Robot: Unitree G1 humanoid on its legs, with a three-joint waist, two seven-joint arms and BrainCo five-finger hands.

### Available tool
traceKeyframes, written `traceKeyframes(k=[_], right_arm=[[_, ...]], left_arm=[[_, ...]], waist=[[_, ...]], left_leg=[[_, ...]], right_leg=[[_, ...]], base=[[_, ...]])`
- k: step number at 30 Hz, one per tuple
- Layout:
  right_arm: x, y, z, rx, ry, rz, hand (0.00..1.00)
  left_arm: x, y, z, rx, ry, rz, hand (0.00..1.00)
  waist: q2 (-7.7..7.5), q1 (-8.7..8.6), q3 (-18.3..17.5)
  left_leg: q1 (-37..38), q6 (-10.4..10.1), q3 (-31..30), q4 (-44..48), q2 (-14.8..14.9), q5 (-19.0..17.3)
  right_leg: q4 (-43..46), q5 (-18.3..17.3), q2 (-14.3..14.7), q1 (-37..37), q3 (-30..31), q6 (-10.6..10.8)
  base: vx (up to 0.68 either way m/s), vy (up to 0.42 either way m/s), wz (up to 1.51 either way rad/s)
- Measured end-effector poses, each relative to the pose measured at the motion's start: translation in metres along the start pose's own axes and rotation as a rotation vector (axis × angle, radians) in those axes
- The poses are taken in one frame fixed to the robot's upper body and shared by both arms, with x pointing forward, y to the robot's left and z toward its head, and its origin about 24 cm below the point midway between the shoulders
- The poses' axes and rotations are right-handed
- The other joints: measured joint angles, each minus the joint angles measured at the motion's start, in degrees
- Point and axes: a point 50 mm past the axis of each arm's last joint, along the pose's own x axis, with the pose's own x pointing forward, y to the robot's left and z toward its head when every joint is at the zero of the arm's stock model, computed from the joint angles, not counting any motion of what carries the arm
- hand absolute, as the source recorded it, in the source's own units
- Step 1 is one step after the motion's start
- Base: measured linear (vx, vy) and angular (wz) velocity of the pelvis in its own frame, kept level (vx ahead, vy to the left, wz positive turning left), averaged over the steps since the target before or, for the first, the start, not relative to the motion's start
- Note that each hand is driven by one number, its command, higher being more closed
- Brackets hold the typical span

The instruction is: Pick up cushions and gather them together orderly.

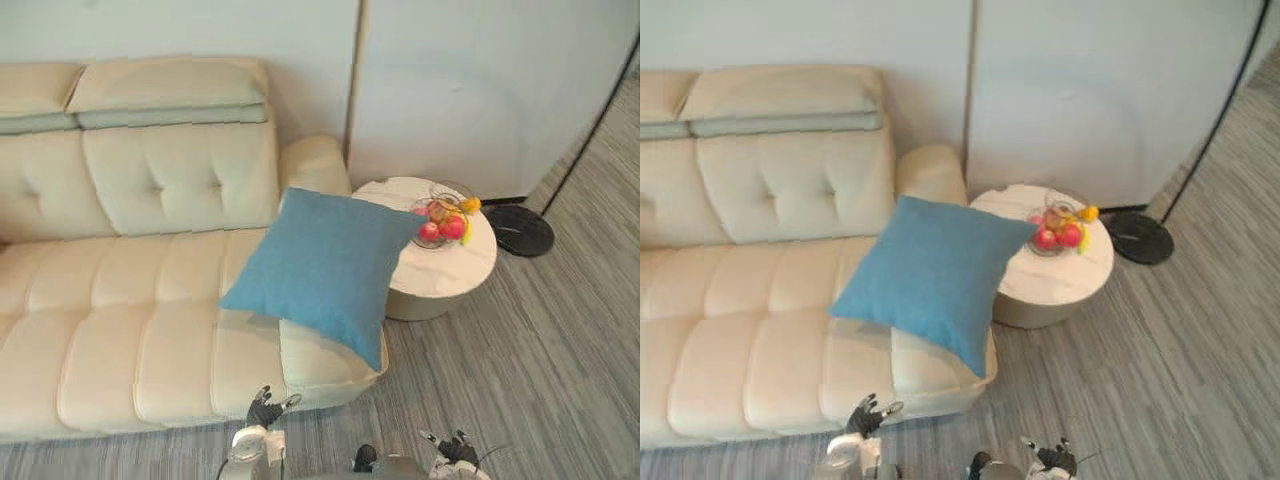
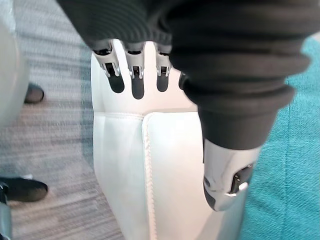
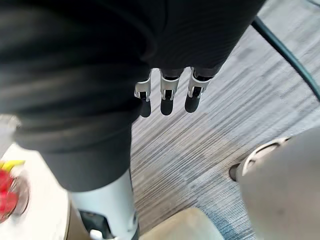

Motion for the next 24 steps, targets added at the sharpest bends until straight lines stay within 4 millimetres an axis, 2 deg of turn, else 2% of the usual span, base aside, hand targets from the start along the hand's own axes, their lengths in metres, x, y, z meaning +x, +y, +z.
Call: traceKeyframes(k=[3,5,10,16,19,21,23,24], right_arm=[[-0.001,0.01,0.005,0.011,-0.025,0.031,0.0],[-0.001,0.014,0.006,0.012,-0.024,0.04,0.0],[-0.001,0.011,0.005,0.006,-0.02,0.039,0.0],[0.0,0.005,0.004,-0.006,-0.018,0.027,0.0],[0.003,0.008,0.026,-0.007,-0.094,0.038,0.0],[0.004,0.007,0.053,-0.02,-0.197,0.049,0.0],[0.003,0.006,0.093,-0.033,-0.343,0.06,0.0],[0.002,0.006,0.104,-0.035,-0.385,0.062,0.0]], left_arm=[[0.0,0.006,-0.001,0.012,0.003,0.013,0.0],[0.0,0.01,-0.003,0.027,0.007,0.018,0.0],[-0.001,0.008,-0.009,0.059,0.035,0.001,0.0],[0.001,0.013,-0.009,0.077,0.04,0.011,0.0],[0.003,0.027,0.015,0.082,-0.062,0.043,0.0],[0.001,0.04,0.038,0.074,-0.16,0.073,0.0],[-0.002,0.06,0.065,0.058,-0.273,0.14,0.0],[-0.003,0.065,0.073,0.049,-0.308,0.157,0.0]], waist=[[0.06,0.32,-0.1],[0.01,0.28,-0.3],[-0.09,-0.12,-1.1],[-0.27,-0.68,-1.6],[-0.27,-0.78,-1.6],[-0.24,-0.85,-1.6],[-0.29,-0.98,-1.7],[-0.31,-1.07,-1.7]], left_leg=[[0.0,0.0,0.9,-1.0,-0.3,0.0],[1.6,0.9,3.2,-4.5,-0.6,1.2],[3.6,1.3,6.2,-9.1,-1.4,3.1],[6.1,1.6,6.4,-12.9,-2.3,4.4],[5.7,1.9,6.4,-13.9,-2.9,4.7],[5.5,2.1,6.4,-14.5,-3.5,4.8],[4.9,2.4,6.4,-15.1,-4.2,4.9],[4.6,2.6,6.4,-15.4,-4.5,5.1]], right_leg=[[-0.4,0.7,0.0,-0.4,1.3,0.4],[-2.2,2.5,-0.1,-0.7,2.6,0.5],[-4.5,4.3,-0.1,-1.2,5.1,0.6],[-9.7,6.8,0.1,1.4,5.6,1.3],[-12.3,8.2,0.1,1.6,5.9,1.7],[-14.1,9.0,0.0,1.9,6.0,2.0],[-16.4,10.3,-0.3,2.0,6.1,2.2],[-17.1,10.6,-0.4,1.9,6.1,2.3]], base=[[-0.09,0.034,-0.09],[-0.05,0.028,-0.29],[-0.02,0.021,-0.34],[0.06,0.021,-0.04],[0.05,0.026,-0.02],[0.04,0.038,-0.03],[0.05,0.053,-0.03],[0.05,0.039,0.02]])
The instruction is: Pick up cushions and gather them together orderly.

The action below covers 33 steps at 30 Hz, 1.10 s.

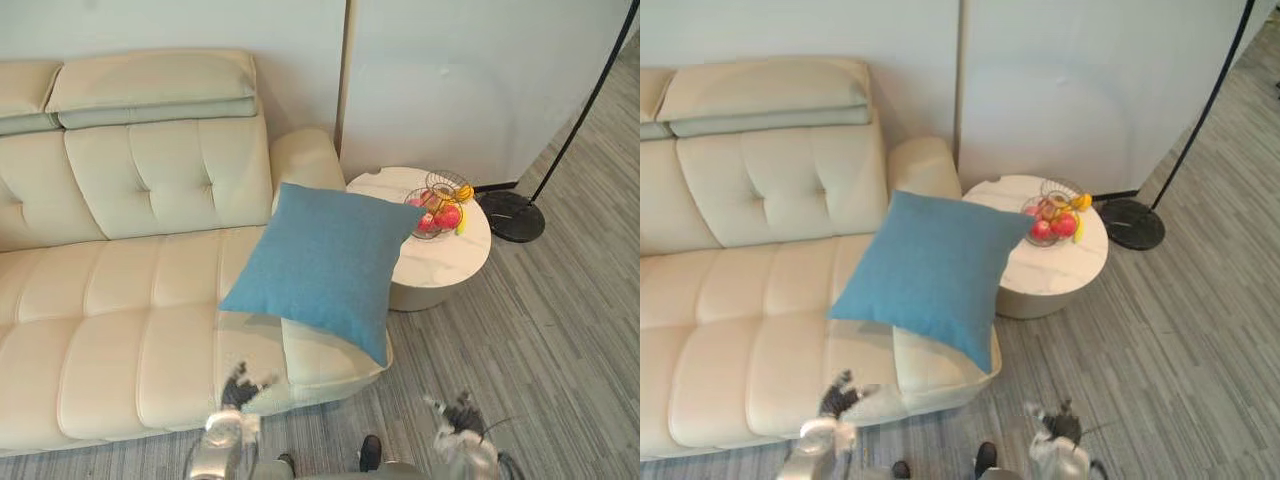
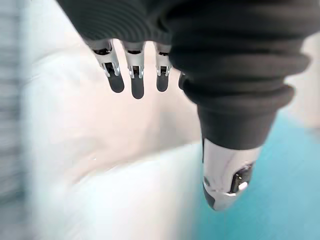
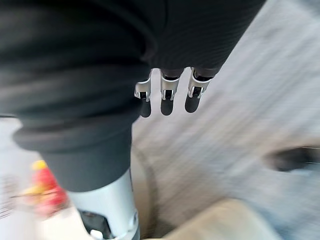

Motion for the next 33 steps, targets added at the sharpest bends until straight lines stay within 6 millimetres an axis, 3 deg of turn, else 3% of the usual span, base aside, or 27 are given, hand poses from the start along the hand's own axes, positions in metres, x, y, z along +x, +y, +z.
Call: traceKeyframes(k=[1,7,10,16,20,27,33], right_arm=[[0.008,0.0,0.023,-0.007,-0.083,0.007,0.0],[0.015,0.016,0.057,0.01,-0.196,0.055,0.0],[0.019,0.031,0.075,-0.012,-0.248,0.113,0.0],[0.022,0.078,0.136,0.018,-0.402,0.263,0.0],[0.018,0.102,0.176,0.066,-0.5,0.329,0.0],[0.004,0.135,0.219,0.075,-0.611,0.427,0.0],[-0.004,0.159,0.236,0.063,-0.644,0.491,0.0]], left_arm=[[0.004,0.012,0.015,-0.007,-0.059,0.049,0.0],[0.012,0.028,0.048,-0.05,-0.177,0.138,0.0],[0.023,0.031,0.078,-0.064,-0.266,0.166,0.0],[0.039,0.036,0.167,-0.072,-0.503,0.205,0.0],[0.043,0.051,0.222,-0.074,-0.625,0.263,0.0],[0.037,0.065,0.28,-0.1,-0.75,0.308,0.0],[0.031,0.043,0.32,-0.099,-0.843,0.24,0.0]], waist=[[0.0,-0.1,0.0],[0.06,-0.08,0.2],[0.1,-0.1,1.2],[0.3,0.85,7.7],[0.18,1.07,11.3],[0.39,1.41,17.0],[0.4,1.07,18.1]], left_leg=[[-0.8,0.2,-0.2,-0.1,-0.4,0.1],[-1.1,0.2,-1.0,-0.8,-0.7,0.1],[-2.2,0.7,-1.7,-0.9,-0.9,0.1],[-9.6,1.3,-2.4,4.3,-1.3,0.4],[-15.9,1.3,-3.3,8.7,-1.7,0.4],[-22.4,1.6,-4.2,14.7,-1.4,0.2],[-27.1,1.9,-4.9,16.7,-1.0,-0.1]], right_leg=[[-0.6,0.3,-0.3,-0.6,0.0,0.0],[-0.6,0.5,-0.3,-1.5,0.0,-0.2],[-0.6,1.2,-0.5,-2.7,-0.1,-0.4],[-0.6,7.1,-1.2,-8.3,1.1,-1.6],[-0.6,10.0,-1.8,-12.5,1.2,-2.2],[4.7,10.0,-2.0,-18.6,1.5,-2.2],[8.0,9.4,-1.9,-23.8,1.9,-2.5]], base=[[0.04,0.031,0.02],[0.04,0.011,-0.04],[-0.01,0.006,-0.02],[-0.05,0.046,-0.07],[-0.06,0.063,0.04],[-0.06,0.031,0.01],[-0.11,-0.015,0.01]])
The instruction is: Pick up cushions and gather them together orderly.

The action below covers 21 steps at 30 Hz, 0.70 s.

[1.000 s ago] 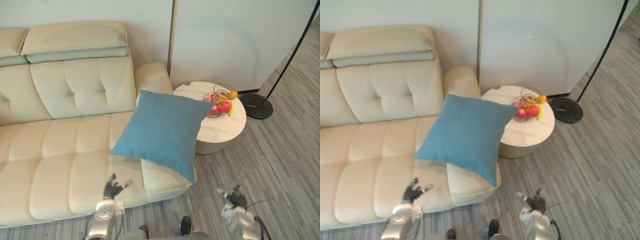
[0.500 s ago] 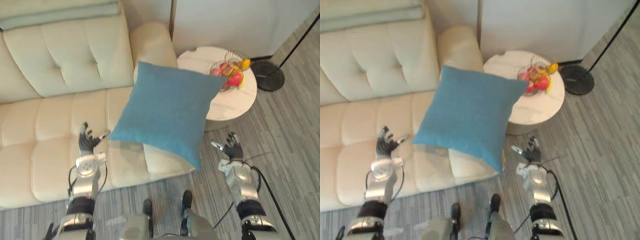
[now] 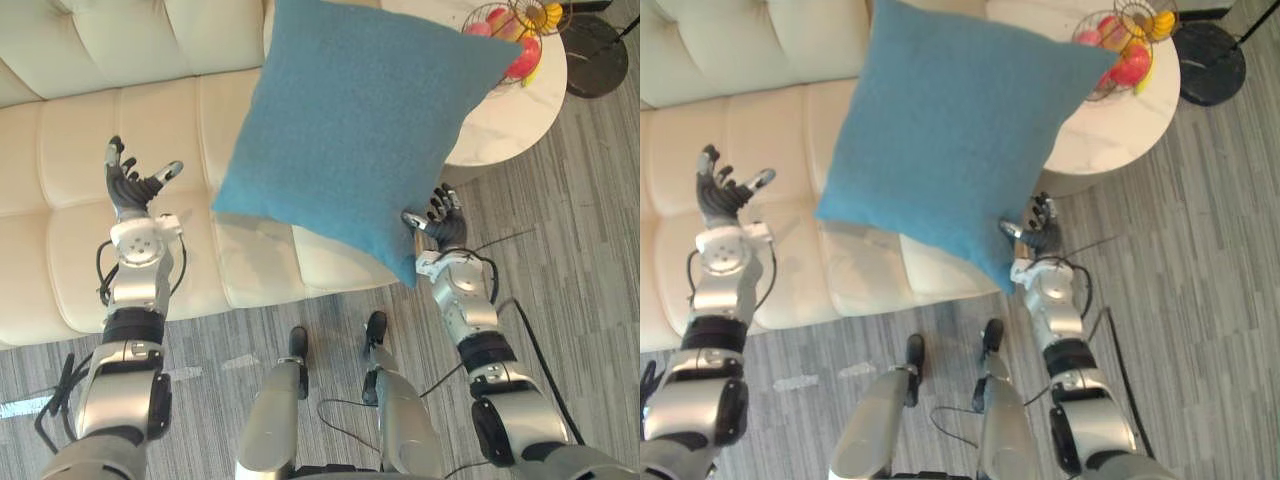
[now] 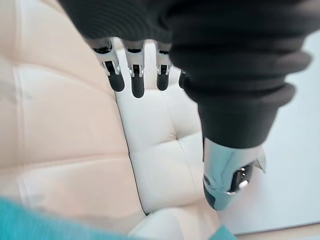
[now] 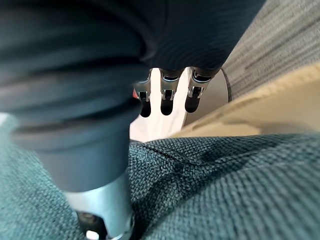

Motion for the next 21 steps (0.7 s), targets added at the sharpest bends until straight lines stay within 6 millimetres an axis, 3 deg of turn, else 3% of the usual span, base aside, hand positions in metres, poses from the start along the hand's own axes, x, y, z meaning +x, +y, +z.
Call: traceKeyframes(k=[4,6,10,16,17,19,20,21], right_arm=[[0.01,0.02,0.016,0.006,-0.04,0.047,0.0],[0.014,0.027,0.027,0.011,-0.07,0.067,0.0],[0.019,0.043,0.045,0.047,-0.118,0.107,0.0],[0.02,0.05,0.059,0.089,-0.155,0.122,0.0],[0.02,0.051,0.061,0.092,-0.16,0.126,0.0],[0.021,0.054,0.063,0.099,-0.165,0.126,0.0],[0.021,0.057,0.064,0.105,-0.167,0.126,1.0],[0.022,0.057,0.066,0.105,-0.17,0.125,1.0]], left_arm=[[0.012,-0.017,0.015,0.006,-0.017,-0.037,0.0],[0.019,-0.024,0.023,0.007,-0.02,-0.045,0.0],[0.027,-0.039,0.046,-0.034,-0.063,-0.069,0.0],[0.022,-0.065,0.048,-0.061,-0.049,-0.123,0.0],[0.02,-0.069,0.048,-0.062,-0.05,-0.137,1.0],[0.019,-0.073,0.048,-0.071,-0.048,-0.151,1.0],[0.017,-0.077,0.049,-0.082,-0.049,-0.164,1.0],[0.016,-0.079,0.05,-0.094,-0.05,-0.172,1.0]], waist=[[-0.02,-0.26,0.3],[-0.09,-0.59,0.4],[-0.19,-1.05,0.4],[-0.19,-1.22,0.4],[-0.21,-1.1,0.4],[-0.22,-1.01,0.4],[-0.22,-1.06,0.4],[-0.22,-1.11,0.4]], left_leg=[[-5.1,-0.1,0.0,3.4,0.8,-0.4],[-7.6,-0.4,-0.2,5.5,1.3,-0.8],[-11.4,-1.8,-0.9,6.4,3.1,-0.4],[-11.8,-2.8,-1.4,5.5,3.8,0.4],[-11.8,-2.9,-1.4,5.2,3.7,0.5],[-11.8,-2.9,-1.5,4.9,3.6,0.6],[-11.8,-2.8,-1.5,4.7,3.4,0.8],[-11.8,-2.7,-1.6,4.5,3.2,0.9]], right_leg=[[0.1,-0.7,0.6,-3.2,0.1,-0.5],[-0.4,-2.4,0.8,-4.0,0.0,0.4],[-1.9,-1.5,2.6,-6.7,-0.7,-0.4],[-3.2,0.2,3.5,-6.9,-0.9,-0.8],[-3.3,0.3,3.5,-7.0,-0.8,-0.8],[-3.7,0.7,3.4,-7.0,-0.6,-0.4],[-3.8,0.8,3.3,-7.0,-0.5,-0.3],[-3.8,0.8,3.1,-7.0,-0.5,-0.3]], base=[[-0.14,-0.068,0.02],[-0.14,-0.119,0.02],[-0.1,-0.126,-0.03],[0.02,-0.051,0.0],[0.03,-0.015,0.03],[0.01,0.005,0.02],[0.01,0.018,0.06],[0.01,0.022,0.1]])
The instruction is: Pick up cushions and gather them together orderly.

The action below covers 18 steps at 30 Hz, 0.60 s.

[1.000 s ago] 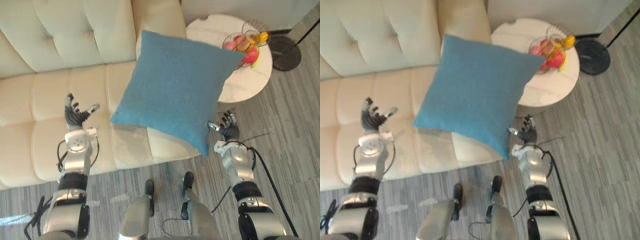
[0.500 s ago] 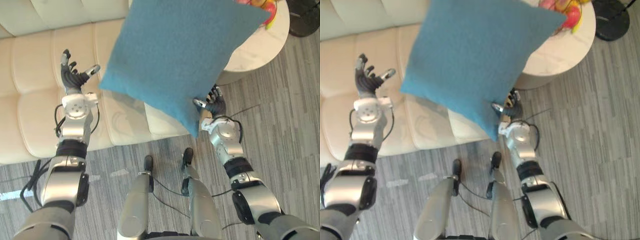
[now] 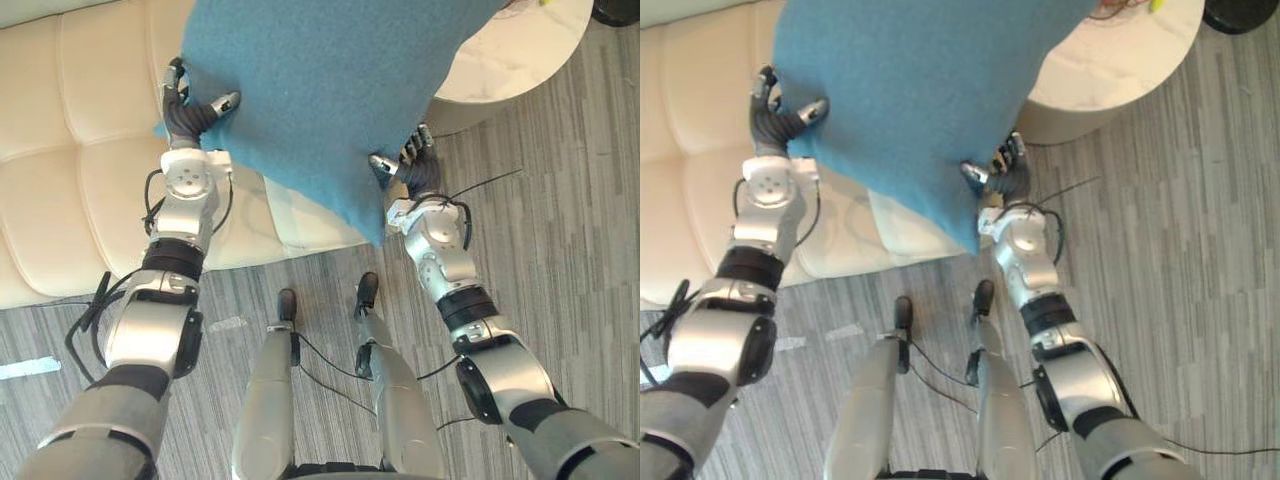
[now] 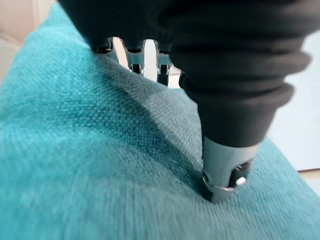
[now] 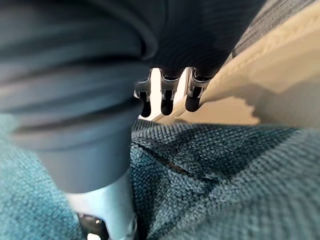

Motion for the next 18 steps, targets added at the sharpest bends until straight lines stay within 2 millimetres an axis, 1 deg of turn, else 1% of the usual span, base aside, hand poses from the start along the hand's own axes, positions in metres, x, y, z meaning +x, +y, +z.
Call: traceKeyframes(k=[3,4,8,13,15,18], right_arm=[[0.003,0.003,0.005,0.006,-0.014,-0.002,1.0],[0.006,0.003,0.01,0.017,-0.024,-0.007,1.0],[0.013,-0.001,0.016,0.018,-0.032,-0.031,1.0],[0.014,0.002,0.019,0.022,-0.039,-0.024,1.0],[0.013,0.002,0.015,0.016,-0.025,-0.023,1.0],[0.009,-0.002,0.008,0.015,-0.013,-0.033,1.0]], left_arm=[[-0.001,-0.005,0.005,-0.029,-0.02,-0.014,1.0],[-0.001,-0.005,0.006,-0.044,-0.027,-0.015,1.0],[-0.002,-0.008,0.006,-0.079,-0.018,-0.022,1.0],[-0.005,-0.01,0.012,-0.113,-0.046,-0.005,1.0],[-0.012,-0.014,0.009,-0.131,-0.057,-0.021,1.0],[-0.026,-0.019,0.007,-0.17,-0.076,-0.032,1.0]], waist=[[0.0,-0.21,0.0],[-0.02,-0.62,0.0],[-0.08,-0.9,0.0],[-0.18,-1.69,0.1],[-0.28,-2.57,0.1],[-0.31,-3.08,0.1]], left_leg=[[0.1,0.1,-0.4,-0.5,-0.7,0.6],[0.3,0.6,-0.4,-1.0,-1.1,1.2],[1.4,1.1,-0.1,-2.3,-1.8,2.3],[2.0,0.8,0.1,-2.4,-2.1,2.8],[3.8,0.8,0.1,-2.7,-2.2,2.8],[6.0,0.8,0.1,-3.4,-2.4,2.8]], right_leg=[[-0.4,1.0,-0.3,0.0,0.2,0.5],[-1.5,2.0,-0.6,0.8,0.7,1.0],[-2.4,3.7,-1.4,1.7,2.2,1.9],[-2.5,3.8,-1.5,2.0,3.2,1.8],[-3.6,3.7,-1.6,4.3,3.3,1.8],[-3.5,2.6,-1.7,6.2,3.3,1.0]], base=[[-0.01,0.023,0.07],[-0.02,0.038,0.14],[-0.04,0.046,0.05],[-0.03,-0.01,-0.02],[0.0,0.0,0.0],[0.0,0.0,0.0]])
